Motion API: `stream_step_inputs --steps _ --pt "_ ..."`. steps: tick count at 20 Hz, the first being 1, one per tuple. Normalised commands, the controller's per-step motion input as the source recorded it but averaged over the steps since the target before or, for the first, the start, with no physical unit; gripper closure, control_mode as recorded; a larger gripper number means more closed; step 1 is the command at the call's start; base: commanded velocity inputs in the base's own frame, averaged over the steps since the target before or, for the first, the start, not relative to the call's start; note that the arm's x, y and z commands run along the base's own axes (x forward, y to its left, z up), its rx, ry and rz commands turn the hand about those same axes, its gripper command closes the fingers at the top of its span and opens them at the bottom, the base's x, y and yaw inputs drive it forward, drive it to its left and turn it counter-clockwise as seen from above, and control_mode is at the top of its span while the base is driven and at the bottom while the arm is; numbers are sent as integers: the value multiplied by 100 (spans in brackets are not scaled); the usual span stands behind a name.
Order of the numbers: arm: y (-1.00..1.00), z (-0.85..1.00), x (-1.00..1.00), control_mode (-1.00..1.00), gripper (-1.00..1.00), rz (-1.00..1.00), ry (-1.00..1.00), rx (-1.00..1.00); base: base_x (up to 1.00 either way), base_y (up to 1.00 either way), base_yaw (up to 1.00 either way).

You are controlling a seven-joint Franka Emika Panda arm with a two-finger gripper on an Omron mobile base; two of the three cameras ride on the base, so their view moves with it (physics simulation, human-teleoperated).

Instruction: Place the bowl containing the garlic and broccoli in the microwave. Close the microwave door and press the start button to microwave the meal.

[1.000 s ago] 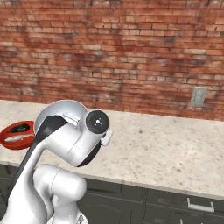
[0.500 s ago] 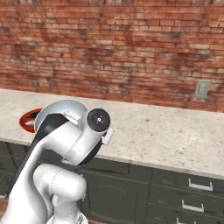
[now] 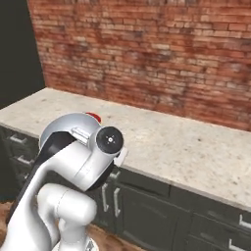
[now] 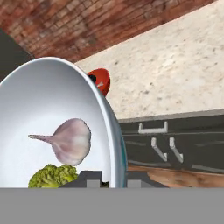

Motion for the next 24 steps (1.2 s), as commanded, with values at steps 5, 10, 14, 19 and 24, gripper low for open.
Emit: stream_step_inputs --steps 5,10,14,19,24 --pt "0 0 0 100 100 0 0 0 19 5 84" --pt "0 0 0 100 100 0 0 0 50 23 72" --pt "0 0 0 100 100 0 0 0 94 72 43" --pt "0 0 0 100 100 0 0 0 97 100 19" --pt "0 0 0 100 100 0 0 0 65 100 2"
